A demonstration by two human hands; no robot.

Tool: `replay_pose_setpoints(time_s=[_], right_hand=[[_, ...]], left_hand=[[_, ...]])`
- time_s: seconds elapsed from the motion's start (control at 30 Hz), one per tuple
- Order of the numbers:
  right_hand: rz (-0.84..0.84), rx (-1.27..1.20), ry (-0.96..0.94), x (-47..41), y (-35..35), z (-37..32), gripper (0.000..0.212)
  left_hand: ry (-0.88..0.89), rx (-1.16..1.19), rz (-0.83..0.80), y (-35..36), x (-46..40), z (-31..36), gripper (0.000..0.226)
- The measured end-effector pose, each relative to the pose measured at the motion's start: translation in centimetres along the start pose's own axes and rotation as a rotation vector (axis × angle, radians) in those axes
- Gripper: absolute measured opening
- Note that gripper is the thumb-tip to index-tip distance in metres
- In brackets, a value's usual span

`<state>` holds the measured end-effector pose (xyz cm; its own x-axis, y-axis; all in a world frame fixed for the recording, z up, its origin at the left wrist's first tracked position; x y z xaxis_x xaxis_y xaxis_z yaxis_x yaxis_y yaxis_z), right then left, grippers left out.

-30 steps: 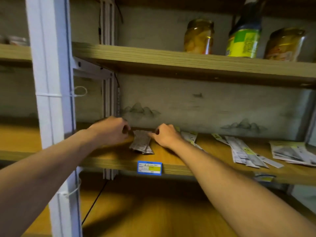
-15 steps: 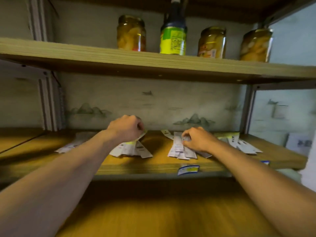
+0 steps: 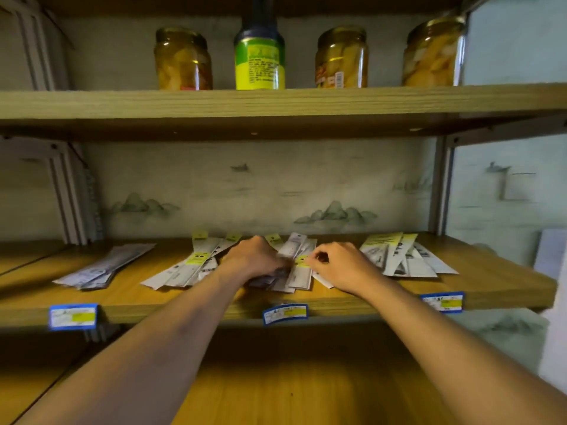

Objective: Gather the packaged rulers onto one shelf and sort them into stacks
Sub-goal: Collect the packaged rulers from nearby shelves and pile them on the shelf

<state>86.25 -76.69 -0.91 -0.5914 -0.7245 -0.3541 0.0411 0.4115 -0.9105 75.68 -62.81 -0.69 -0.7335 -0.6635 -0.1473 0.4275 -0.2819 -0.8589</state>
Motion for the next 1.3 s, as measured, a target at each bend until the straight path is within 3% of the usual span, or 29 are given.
replay_pose_setpoints(time_s=[0.17,0.3,0.43,0.57,0.9,1.1,1.17,1.3], right_hand=[[-0.02,0.042,-0.001,0.3,-0.2,-0.6,0.046],[-0.032,0.037,-0.002,0.7,-0.3,-0.7,0.047],[-0.048,0.046,0.009,0.7,0.0,-0.7,0.041],[-0.049,0.035,0.004,1.1,-0.2,-0.9,0.033],[-0.002,-0.014,0.005,1.6,-0.8,-0.7,0.026],[0.159,-0.019,0.045,0.5,-2.6,-1.7,0.014],[0.133,-0.021,0.079,-0.4,-2.1,-2.7,0.021],[-0.064,0.087,0.172,-2.2,0.8,-3.9,0.063]], left_hand=[[-0.022,0.257,0.076,-1.4,0.8,-2.4,0.043],[0.041,0.315,0.152,-2.1,1.8,-2.6,0.036],[0.037,0.43,0.168,-2.3,2.8,-2.6,0.034],[0.055,0.552,0.168,-2.3,3.2,-2.6,0.017],[0.034,0.587,0.205,-2.6,3.5,-2.5,0.015],[-0.002,0.578,0.248,-2.9,3.1,-2.8,0.014],[-0.004,0.551,0.25,-2.9,3.0,-2.9,0.013],[-0.002,0.541,0.278,-2.9,2.7,-3.4,0.013]])
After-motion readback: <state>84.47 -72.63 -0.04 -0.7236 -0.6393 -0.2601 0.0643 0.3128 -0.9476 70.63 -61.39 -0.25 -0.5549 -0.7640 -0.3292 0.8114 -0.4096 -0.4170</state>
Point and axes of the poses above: each hand's wrist, its own x-axis away from the middle knuckle, its own y-axis out of the palm, z = x × y, the point moved 9 cm from there along -x, towards the middle knuckle, and after that the axes turned 8 degrees about x, right-handed, at the moved point
